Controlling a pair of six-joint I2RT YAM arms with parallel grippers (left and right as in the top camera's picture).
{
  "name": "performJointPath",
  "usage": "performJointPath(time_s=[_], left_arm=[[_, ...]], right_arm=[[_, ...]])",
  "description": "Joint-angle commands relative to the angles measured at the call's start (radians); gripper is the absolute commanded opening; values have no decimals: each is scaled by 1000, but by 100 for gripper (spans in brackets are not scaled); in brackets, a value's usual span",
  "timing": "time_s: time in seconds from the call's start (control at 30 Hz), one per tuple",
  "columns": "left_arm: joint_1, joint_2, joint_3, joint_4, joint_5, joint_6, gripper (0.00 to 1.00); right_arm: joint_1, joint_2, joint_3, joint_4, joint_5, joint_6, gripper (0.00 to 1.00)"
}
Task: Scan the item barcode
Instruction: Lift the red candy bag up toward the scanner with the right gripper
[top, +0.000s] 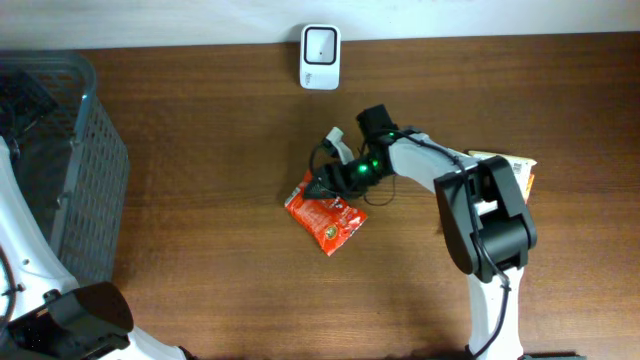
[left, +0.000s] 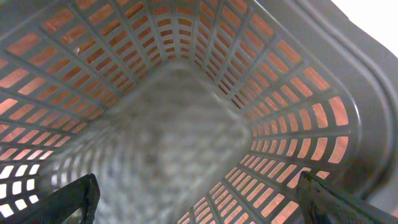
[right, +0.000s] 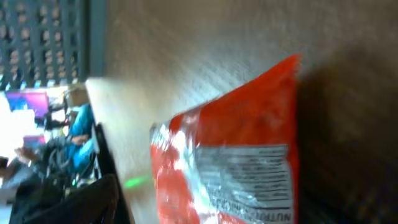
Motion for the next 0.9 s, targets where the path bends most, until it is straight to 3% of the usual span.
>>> performJointPath(time_s=[0.0, 0.17, 0.2, 0.27, 0.33, 0.6, 0.87], left_arm=[[2, -1, -1, 2, -4, -10, 99], [2, -1, -1, 3, -4, -10, 99], [2, -1, -1, 2, -4, -10, 99], [2, -1, -1, 2, -4, -10, 99], [2, -1, -1, 2, -4, -10, 99], [2, -1, -1, 2, -4, -10, 99], [2, -1, -1, -5, -5, -10, 99]], right_arm=[[61, 55, -24, 43, 293, 138, 76], [66, 55, -24, 49, 288, 137, 47], [66, 55, -24, 50, 286, 137, 39], [66, 55, -18, 50, 278, 137, 14], [64, 53, -1, 40, 274, 137, 4], [19, -42, 179, -200, 398, 64, 4], [60, -248, 236, -328, 816, 66, 4]])
